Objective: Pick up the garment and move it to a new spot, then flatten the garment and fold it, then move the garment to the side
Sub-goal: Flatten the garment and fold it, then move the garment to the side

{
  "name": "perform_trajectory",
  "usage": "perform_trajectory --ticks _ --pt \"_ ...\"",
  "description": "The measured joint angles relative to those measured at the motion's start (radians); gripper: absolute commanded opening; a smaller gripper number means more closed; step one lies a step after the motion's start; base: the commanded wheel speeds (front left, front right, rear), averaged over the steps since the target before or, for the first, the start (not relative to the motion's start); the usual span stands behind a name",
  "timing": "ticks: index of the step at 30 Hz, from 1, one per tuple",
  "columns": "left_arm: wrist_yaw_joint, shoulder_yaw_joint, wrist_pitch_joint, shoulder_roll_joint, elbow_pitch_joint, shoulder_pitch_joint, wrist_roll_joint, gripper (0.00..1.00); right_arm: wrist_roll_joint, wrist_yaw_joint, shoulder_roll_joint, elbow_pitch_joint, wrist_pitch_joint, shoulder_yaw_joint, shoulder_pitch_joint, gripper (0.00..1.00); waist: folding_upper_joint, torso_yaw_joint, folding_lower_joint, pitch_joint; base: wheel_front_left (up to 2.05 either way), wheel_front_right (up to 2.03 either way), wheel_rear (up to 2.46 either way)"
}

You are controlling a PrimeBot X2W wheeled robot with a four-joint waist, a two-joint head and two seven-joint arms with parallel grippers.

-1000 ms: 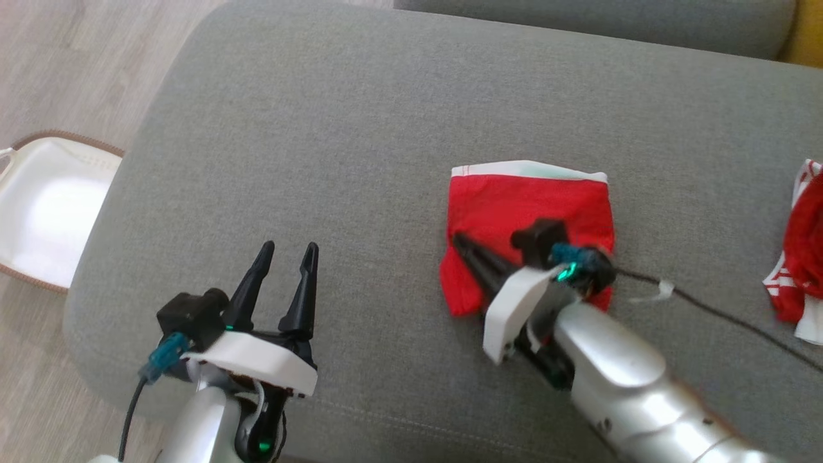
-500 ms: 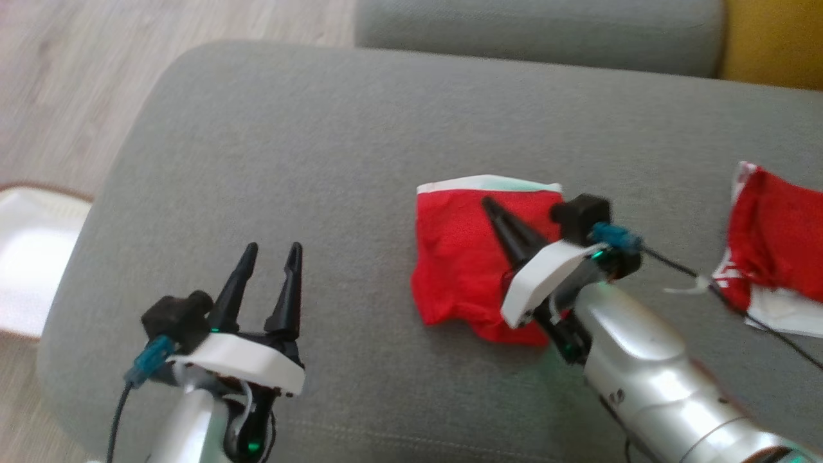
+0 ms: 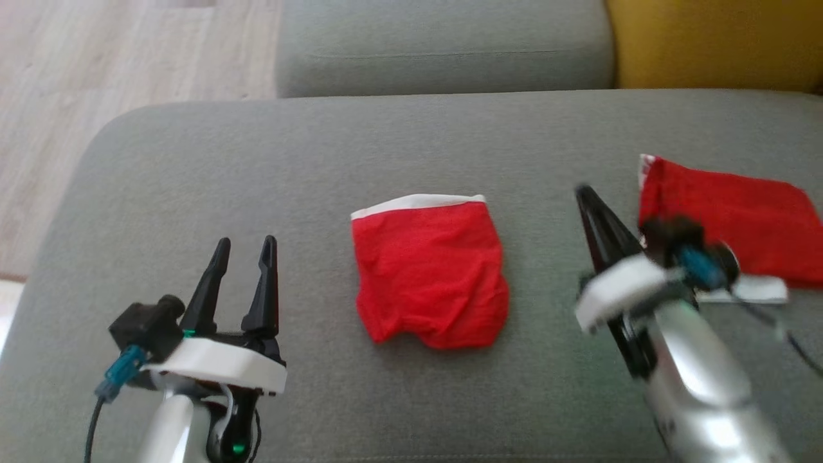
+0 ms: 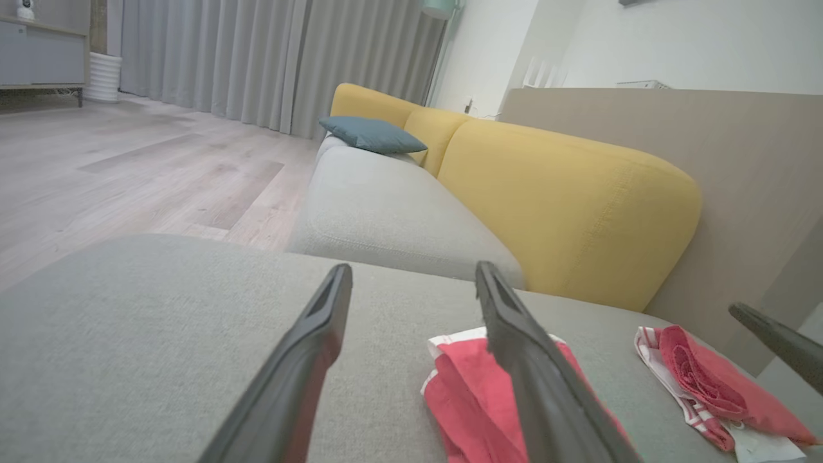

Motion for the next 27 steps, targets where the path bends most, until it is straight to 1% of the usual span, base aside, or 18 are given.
perform_trajectory --ticks 3,6,7,10,16,17,24,27 --pt "0.000 0.005 0.000 0.000 -0.014 0.005 0.000 1.00 -0.089 0.000 0.016 -0.113 0.000 -0.089 0.128 0.00 0.0000 -0.024 0.0000 -0.002 0.00 0.00 0.00" --pt "0.004 0.010 0.000 0.000 -0.029 0.025 0.000 1.00 -0.144 0.000 0.032 -0.226 0.000 -0.151 0.233 0.00 0.0000 -0.042 0.0000 0.000 0.00 0.00 0.00" --pt "0.004 0.016 0.000 0.000 -0.033 0.031 0.000 1.00 -0.150 0.000 0.034 -0.261 0.000 -0.164 0.259 0.00 0.0000 -0.046 0.0000 0.000 0.00 0.00 0.00" --pt "0.004 0.026 0.000 0.000 -0.037 0.043 0.000 1.00 -0.118 0.000 0.035 -0.340 0.000 -0.171 0.324 0.00 0.0000 -0.056 0.0000 0.003 0.00 0.00 0.00" --pt "0.003 0.029 0.000 0.000 -0.060 0.079 0.016 1.00 -0.105 0.000 0.044 -0.381 0.000 -0.171 0.386 0.00 0.0000 -0.065 0.0000 0.006 0.00 0.00 0.00" --pt "0.003 0.029 0.000 0.000 -0.064 0.091 0.016 1.00 -0.102 0.000 0.045 -0.390 0.000 -0.172 0.394 1.00 0.0000 -0.067 0.0000 0.008 0.00 0.00 0.00" --pt "0.002 0.024 0.000 0.000 -0.066 0.096 0.016 1.00 -0.101 0.000 0.046 -0.396 0.000 -0.190 0.392 1.00 0.0000 -0.047 0.0000 0.018 0.00 0.00 0.00" --pt "-0.001 0.017 0.000 0.000 -0.062 0.093 0.016 1.00 -0.070 0.000 0.046 -0.390 0.017 -0.174 0.385 1.00 0.0000 -0.031 0.0000 0.031 0.00 0.00 0.00"
